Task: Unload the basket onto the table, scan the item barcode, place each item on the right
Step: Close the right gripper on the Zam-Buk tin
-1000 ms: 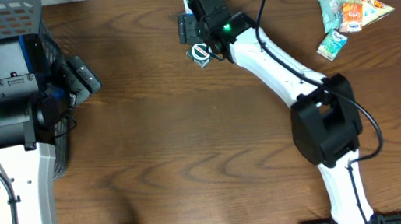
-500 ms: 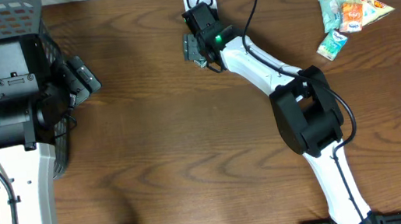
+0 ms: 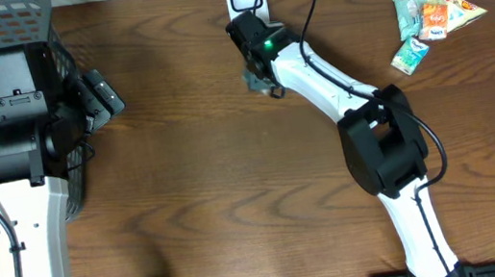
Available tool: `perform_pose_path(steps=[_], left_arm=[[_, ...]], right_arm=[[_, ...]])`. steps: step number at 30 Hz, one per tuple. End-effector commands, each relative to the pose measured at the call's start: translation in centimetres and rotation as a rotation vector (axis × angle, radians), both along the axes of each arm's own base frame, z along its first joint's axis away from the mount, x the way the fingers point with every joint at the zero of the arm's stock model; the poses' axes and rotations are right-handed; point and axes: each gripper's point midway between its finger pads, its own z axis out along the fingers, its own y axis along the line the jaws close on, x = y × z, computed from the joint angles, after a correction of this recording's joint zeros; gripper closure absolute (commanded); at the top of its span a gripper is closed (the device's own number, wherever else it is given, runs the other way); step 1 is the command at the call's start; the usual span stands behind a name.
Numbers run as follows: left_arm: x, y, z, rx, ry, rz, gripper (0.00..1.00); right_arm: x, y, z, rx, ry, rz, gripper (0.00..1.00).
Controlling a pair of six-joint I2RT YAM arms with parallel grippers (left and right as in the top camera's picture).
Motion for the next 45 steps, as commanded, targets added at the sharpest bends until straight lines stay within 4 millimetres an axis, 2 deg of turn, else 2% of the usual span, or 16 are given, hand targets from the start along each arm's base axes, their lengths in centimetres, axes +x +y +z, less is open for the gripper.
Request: perform_pose_path(steps=[1, 5, 10, 11, 14, 15, 18, 20, 28, 29, 30, 31, 32, 34, 37, 45], left_arm=[[-0.1, 0.2, 0.2, 0.0, -0.005, 0.015, 0.02], [-0.1, 0.2, 0.2, 0.0, -0.005, 0.015, 0.02], [-0.1, 0.2, 0.2, 0.0, -0.005, 0.015, 0.02], [-0.1, 0.2, 0.2, 0.0, -0.005, 0.015, 0.02], [-0.1, 0.2, 0.2, 0.0, -0.005, 0.015, 0.02], [-0.1, 0.2, 0.2, 0.0, -0.005, 0.015, 0.02], [-0.1, 0.2, 0.2, 0.0, -0.005, 0.015, 0.02], [-0.1, 0.2, 0.2, 0.0, -0.005, 0.015, 0.02], [-0.1, 0.2, 0.2, 0.0, -0.005, 0.015, 0.02], [-0.1, 0.2, 0.2, 0.0, -0.005, 0.015, 0.02], [-0.1, 0.2, 0.2, 0.0, -0.005, 0.015, 0.02], [-0.1, 0.2, 0.2, 0.0, -0.005, 0.015, 0.02], [-0.1, 0.2, 0.2, 0.0, -0.005, 0.015, 0.02], [-0.1, 0.2, 0.2, 0.0, -0.005, 0.015, 0.02], [-0.1, 0.2, 0.2, 0.0, -0.005, 0.015, 0.02], [-0.1, 0.2, 0.2, 0.0, -0.005, 0.015, 0.02]], right_arm=[[-1.3, -2.3, 1.9, -0.087, 0.007, -0.036, 0.3], [-1.6, -1.8, 4.4, -0.039, -0.019, -0.043, 0.28], [-0.3, 1.1, 5.7, 0.121, -0.071, -0.01, 0.22], [-0.2, 1.8, 5.5, 0.156, -0.064, 0.0, 0.22], [0.1, 2.6, 4.9, 0.213, -0.065, -0.055, 0.34], [0.3, 2.5, 4.6, 0.209, -0.074, -0.073, 0.32], [0.7, 2.7, 3.1, 0.223, -0.073, -0.126, 0.1], [0.4, 3.0, 1.8, 0.233, -0.041, -0.123, 0.01], [-0.7, 3.9, 0.6, 0.248, 0.021, -0.093, 0.01], [-0.7, 3.5, 0.5, 0.22, 0.016, -0.085, 0.1], [-0.6, 3.0, 0.4, 0.191, 0.007, -0.096, 0.25], [-0.6, 2.6, 0.4, 0.172, 0.003, -0.104, 0.31], [-0.7, 2.3, 0.4, 0.167, 0.002, -0.118, 0.29], [-0.7, 2.0, 0.4, 0.177, 0.002, -0.171, 0.1], [-0.4, 2.0, -0.1, 0.201, -0.008, -0.232, 0.09], [0.3, 2.6, -1.2, 0.221, -0.026, -0.234, 0.07]])
